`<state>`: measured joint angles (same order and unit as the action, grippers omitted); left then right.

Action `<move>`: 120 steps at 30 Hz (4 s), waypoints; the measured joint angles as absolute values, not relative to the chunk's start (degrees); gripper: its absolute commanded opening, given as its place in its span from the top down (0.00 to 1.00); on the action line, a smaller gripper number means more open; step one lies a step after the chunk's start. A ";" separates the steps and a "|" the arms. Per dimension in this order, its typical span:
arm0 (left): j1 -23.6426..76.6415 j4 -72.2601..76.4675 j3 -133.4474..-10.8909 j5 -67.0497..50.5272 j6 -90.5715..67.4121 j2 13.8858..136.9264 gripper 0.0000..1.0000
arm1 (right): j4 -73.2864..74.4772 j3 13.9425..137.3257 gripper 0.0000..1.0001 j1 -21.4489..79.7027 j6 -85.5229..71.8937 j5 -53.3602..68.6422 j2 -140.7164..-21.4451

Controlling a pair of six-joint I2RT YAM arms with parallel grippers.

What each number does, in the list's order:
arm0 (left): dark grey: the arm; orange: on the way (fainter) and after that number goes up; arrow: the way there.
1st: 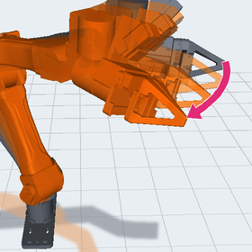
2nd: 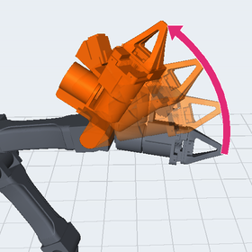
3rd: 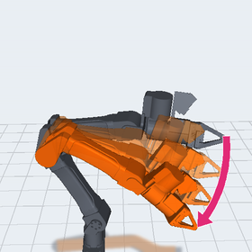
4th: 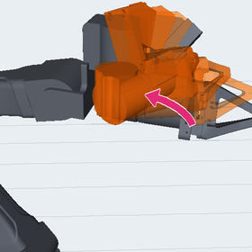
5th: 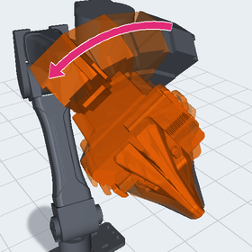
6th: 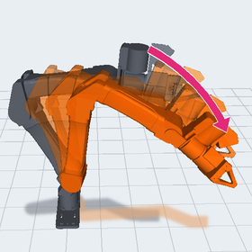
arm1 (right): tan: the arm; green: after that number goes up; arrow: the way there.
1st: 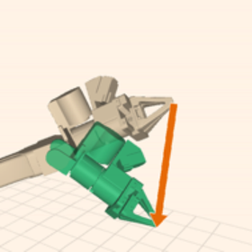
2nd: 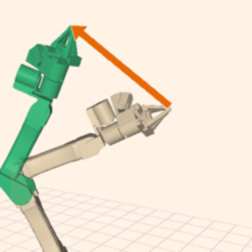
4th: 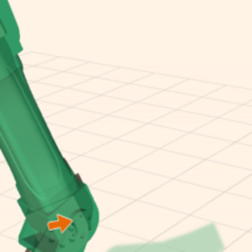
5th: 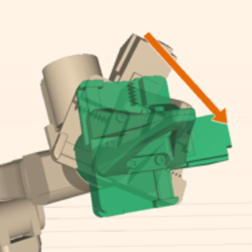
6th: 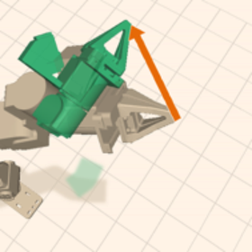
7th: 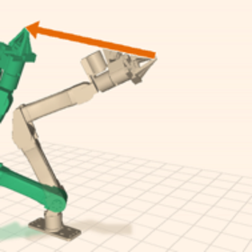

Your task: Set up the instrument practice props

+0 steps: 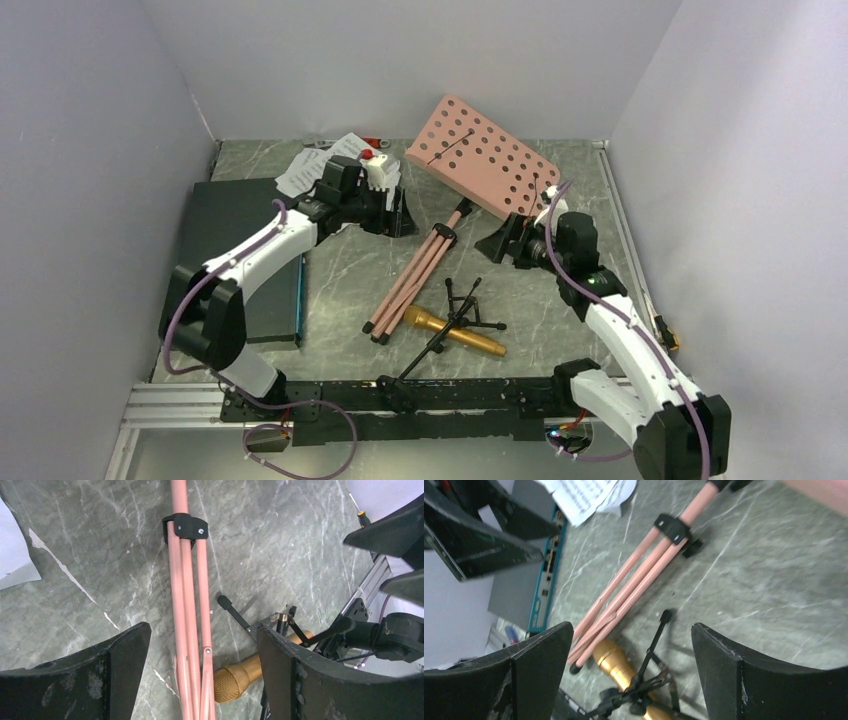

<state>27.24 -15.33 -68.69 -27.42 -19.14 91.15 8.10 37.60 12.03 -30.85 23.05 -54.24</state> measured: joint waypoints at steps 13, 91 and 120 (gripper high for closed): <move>27.24 -17.08 -62.17 -30.48 -15.75 80.40 0.17 | 13.93 31.66 0.25 21.52 -32.67 24.62 -52.36; 47.22 44.16 -33.61 -36.53 -10.09 75.68 0.17 | -38.06 21.56 1.00 -6.50 -62.96 54.78 -95.48; 51.13 44.21 -43.79 -30.28 -5.98 82.28 0.98 | 0.27 27.94 0.14 -5.26 -38.50 32.10 -66.89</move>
<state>51.13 44.21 -43.79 -30.28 -5.98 82.28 0.27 27.94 -5.26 -38.50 32.10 -66.89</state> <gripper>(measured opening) 0.119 0.827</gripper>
